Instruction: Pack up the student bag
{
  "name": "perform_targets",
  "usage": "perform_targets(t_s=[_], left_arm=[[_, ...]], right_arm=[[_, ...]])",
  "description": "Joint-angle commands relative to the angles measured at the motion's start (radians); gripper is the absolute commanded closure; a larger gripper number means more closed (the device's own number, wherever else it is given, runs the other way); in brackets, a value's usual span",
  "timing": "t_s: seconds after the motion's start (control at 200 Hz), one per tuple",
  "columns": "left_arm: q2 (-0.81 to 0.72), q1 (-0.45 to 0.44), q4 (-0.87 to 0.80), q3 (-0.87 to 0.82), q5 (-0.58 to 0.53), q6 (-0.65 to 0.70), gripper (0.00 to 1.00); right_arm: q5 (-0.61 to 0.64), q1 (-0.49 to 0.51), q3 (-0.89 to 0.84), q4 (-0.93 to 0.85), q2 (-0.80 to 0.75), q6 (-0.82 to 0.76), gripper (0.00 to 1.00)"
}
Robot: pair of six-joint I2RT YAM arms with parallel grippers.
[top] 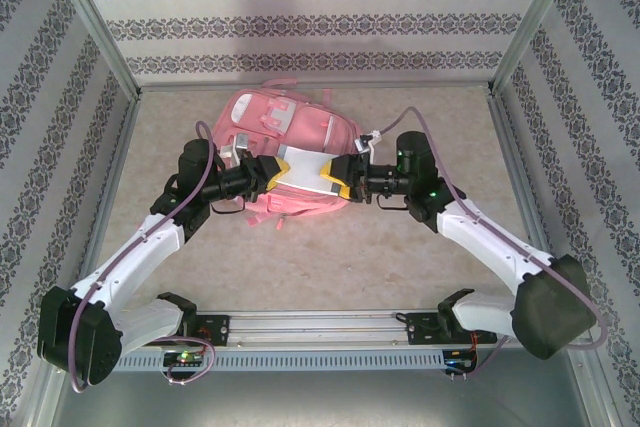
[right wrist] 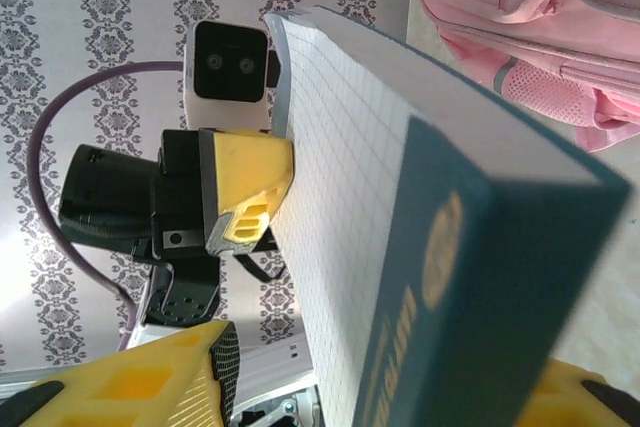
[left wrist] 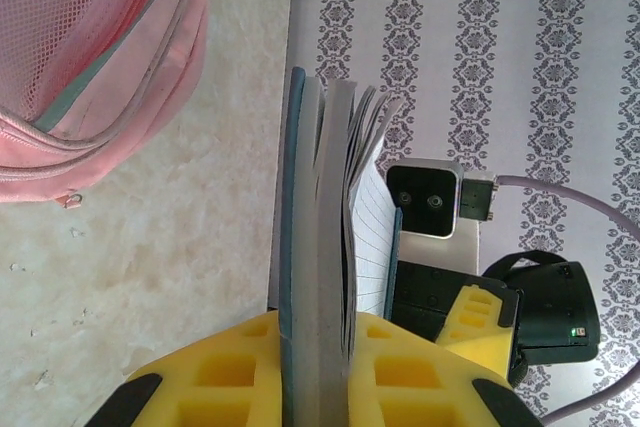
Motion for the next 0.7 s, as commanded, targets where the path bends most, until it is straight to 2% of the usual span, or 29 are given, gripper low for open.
perform_targets(t_s=[0.0, 0.145, 0.235, 0.345, 0.385, 0.435, 0.49, 0.535, 0.605, 0.695], left_arm=[[-0.013, 0.004, 0.083, 0.025, 0.013, -0.024, 1.0], [-0.013, 0.001, 0.083, 0.026, 0.015, -0.021, 1.0], [-0.013, -0.002, 0.084, 0.021, 0.015, -0.02, 1.0], [-0.005, -0.003, 0.064, 0.027, 0.021, -0.005, 1.0], [0.003, -0.003, 0.038, 0.037, 0.024, 0.017, 1.0], [0.015, -0.003, -0.033, 0.063, 0.02, 0.058, 0.85], [0.039, -0.003, -0.155, 0.113, -0.002, 0.142, 0.61], [0.069, -0.003, -0.288, 0.169, -0.041, 0.231, 0.47], [0.136, -0.004, -0.488, 0.271, -0.119, 0.374, 0.37], [0.248, -0.004, -0.617, 0.382, -0.18, 0.49, 0.35]], right_arm=[[0.035, 0.015, 0.055, 0.105, 0.033, 0.031, 0.53], [0.063, 0.021, 0.067, 0.149, 0.077, 0.056, 0.61], [0.071, 0.027, 0.064, 0.159, 0.093, 0.061, 0.74], [0.081, 0.015, 0.054, 0.145, 0.092, 0.051, 0.95], [0.083, 0.003, 0.052, 0.118, 0.083, 0.037, 0.98], [0.095, -0.019, 0.042, 0.08, 0.06, 0.016, 1.0], [0.127, -0.052, 0.025, 0.004, 0.011, -0.024, 1.0], [0.154, -0.082, 0.019, -0.088, -0.036, -0.075, 1.0], [0.197, -0.131, 0.027, -0.268, -0.102, -0.173, 1.0], [0.284, -0.167, 0.085, -0.55, -0.175, -0.359, 1.0]])
